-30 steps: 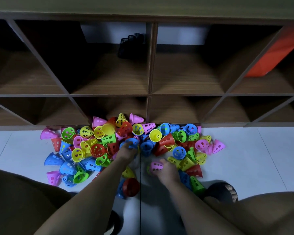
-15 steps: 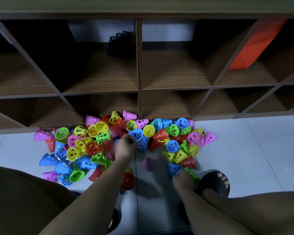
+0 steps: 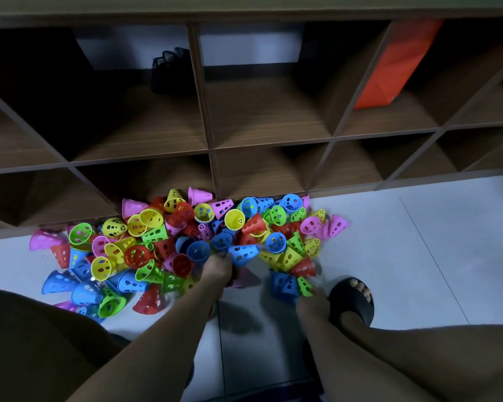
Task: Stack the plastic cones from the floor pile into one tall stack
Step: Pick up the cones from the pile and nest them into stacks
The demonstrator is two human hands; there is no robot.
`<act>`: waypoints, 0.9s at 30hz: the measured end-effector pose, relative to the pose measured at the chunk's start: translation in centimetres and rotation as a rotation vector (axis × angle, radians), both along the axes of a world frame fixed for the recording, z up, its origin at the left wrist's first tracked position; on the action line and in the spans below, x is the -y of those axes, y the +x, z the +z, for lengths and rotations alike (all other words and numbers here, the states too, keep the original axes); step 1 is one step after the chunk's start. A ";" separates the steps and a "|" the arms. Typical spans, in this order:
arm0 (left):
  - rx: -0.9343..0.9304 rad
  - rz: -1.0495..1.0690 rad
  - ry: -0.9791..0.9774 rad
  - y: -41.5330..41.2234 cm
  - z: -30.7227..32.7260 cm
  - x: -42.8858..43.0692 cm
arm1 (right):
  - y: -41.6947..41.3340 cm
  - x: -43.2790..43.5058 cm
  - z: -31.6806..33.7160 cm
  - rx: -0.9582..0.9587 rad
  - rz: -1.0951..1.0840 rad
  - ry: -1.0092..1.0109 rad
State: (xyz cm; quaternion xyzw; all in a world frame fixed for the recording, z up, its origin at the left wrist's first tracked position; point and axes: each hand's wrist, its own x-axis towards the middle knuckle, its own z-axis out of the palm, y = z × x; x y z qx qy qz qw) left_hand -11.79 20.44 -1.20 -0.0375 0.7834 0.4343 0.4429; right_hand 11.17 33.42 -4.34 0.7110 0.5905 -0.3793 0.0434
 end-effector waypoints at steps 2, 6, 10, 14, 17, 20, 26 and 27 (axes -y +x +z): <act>-0.053 -0.061 -0.102 0.1 0.8 -0.2 | -0.3 -0.1 -0.1 -0.035 0.012 -0.037; -0.169 -0.310 -0.348 -1.1 0.7 -0.1 | -0.2 -1.0 -0.3 -0.012 0.005 -0.033; -0.158 -0.321 -0.313 -1.5 -0.9 0.1 | -0.2 -1.0 0.2 0.018 -0.005 0.120; -0.123 -0.290 -0.297 -1.3 -1.7 0.8 | -1.3 -1.1 1.7 -0.106 -0.089 0.274; -0.134 -0.288 -0.281 -1.6 -1.7 0.8 | -3.2 -1.0 1.8 -0.335 -0.226 0.172; -0.287 -0.430 -0.293 -2.1 0.5 0.9 | -5.4 -0.6 1.3 -0.551 -0.411 -0.145; -0.517 -0.419 -0.288 -3.7 1.7 2.2 | -9.1 0.7 0.6 -0.745 -0.454 -0.560; -0.548 -0.439 -0.299 -3.8 1.7 2.6 | -9.6 0.8 0.6 -0.754 -0.463 -0.572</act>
